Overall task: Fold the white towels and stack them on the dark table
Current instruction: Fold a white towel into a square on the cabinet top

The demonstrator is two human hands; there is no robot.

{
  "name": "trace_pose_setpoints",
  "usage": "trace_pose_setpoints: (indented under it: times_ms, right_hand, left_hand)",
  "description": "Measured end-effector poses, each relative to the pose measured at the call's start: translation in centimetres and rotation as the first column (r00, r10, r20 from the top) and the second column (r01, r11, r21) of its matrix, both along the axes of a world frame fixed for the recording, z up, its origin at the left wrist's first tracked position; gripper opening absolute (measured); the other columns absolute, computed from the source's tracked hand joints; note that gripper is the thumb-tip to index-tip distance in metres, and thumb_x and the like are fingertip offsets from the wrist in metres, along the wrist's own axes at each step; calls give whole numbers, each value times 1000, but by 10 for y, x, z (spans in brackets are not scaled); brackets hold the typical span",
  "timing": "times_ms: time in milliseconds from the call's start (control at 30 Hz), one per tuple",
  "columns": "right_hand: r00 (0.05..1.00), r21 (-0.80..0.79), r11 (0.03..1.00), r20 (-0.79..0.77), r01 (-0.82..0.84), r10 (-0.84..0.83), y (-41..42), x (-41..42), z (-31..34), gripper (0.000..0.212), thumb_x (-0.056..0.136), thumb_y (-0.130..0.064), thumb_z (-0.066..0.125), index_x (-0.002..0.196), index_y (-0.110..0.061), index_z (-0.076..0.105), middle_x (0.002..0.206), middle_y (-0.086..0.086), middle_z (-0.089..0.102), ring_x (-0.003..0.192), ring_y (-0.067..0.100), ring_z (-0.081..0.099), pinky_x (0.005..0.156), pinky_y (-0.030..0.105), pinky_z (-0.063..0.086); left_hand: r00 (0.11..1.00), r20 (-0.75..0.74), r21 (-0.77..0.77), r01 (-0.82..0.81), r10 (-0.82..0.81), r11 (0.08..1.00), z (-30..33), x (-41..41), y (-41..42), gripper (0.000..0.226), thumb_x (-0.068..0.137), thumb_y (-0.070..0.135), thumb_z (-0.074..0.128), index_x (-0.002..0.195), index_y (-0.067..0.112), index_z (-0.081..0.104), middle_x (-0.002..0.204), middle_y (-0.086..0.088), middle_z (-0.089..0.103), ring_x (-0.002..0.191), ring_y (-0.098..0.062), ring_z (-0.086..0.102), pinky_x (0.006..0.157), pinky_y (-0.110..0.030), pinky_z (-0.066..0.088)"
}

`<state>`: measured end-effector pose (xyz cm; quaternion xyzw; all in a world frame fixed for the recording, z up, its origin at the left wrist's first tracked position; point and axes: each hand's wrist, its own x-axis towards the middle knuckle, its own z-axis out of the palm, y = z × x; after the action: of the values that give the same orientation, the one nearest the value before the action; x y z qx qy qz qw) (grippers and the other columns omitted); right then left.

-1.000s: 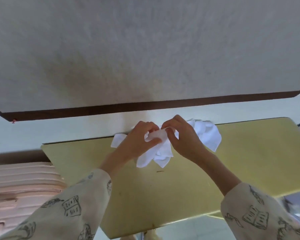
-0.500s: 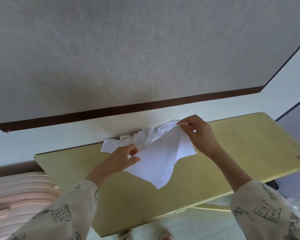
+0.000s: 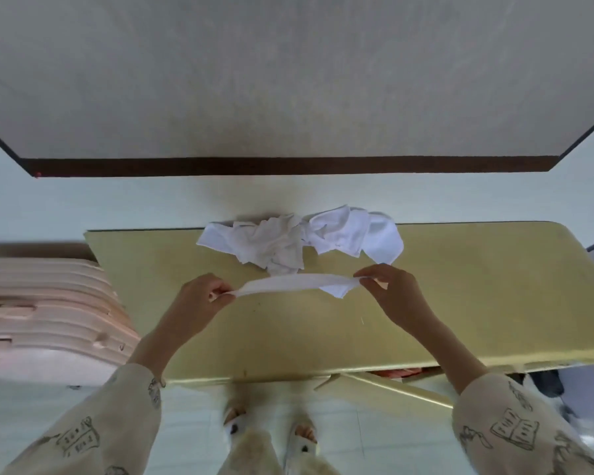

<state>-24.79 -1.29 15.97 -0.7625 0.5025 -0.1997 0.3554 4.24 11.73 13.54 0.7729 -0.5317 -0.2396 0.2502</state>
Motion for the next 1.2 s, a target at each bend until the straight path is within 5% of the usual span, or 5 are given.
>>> trace_pose_setpoints:
  times_ms: [100,367,767,900,1200]
  right_hand:
    - [992,132,990,-108,-54,68,20,-15,-47,16,87,-6,60,90,-14,73,97,-3,70,91,13,63,83,13,37]
    - [964,385,921,-221,-49,144,41,-23,-110,17,89,-11,57,98,-12,71,98,1,71,89,13,61,79,19,38]
    - [957,400,873,-183,280,-223,-19,16,-180,11,88,-15,59,90,-7,67,77,8,64,77,28,62,85,49,51]
    - [940,395,857,-220,330,-261,-27,25,-201,10,87,-14,57,86,-10,66,74,6,62,73,24,58,81,45,51]
    - [917,338,873,-316,350,-246,-35,31,-216,16,88,-18,57,91,-6,66,80,5,63,79,24,60,75,30,44]
  left_hand:
    - [1000,3,149,27,-28,989,-41,-12,26,8,80,14,69,85,8,67,74,10,55,79,-18,56,72,-25,36]
    - [993,-118,389,64,-19,919,-95,-25,47,7,85,12,63,88,10,69,77,5,61,77,-13,55,62,-14,36]
    - [916,-237,310,-244,323,919,-152,0,-35,12,85,18,63,94,9,66,80,3,61,78,-14,54,65,-17,38]
    - [909,-229,336,-263,349,905,-172,6,-48,16,86,20,62,97,9,66,90,-3,63,84,-16,56,74,-24,37]
    - [891,-214,363,-308,401,879,-189,14,-55,8,85,23,63,88,16,64,76,5,62,66,-9,57,60,-15,37]
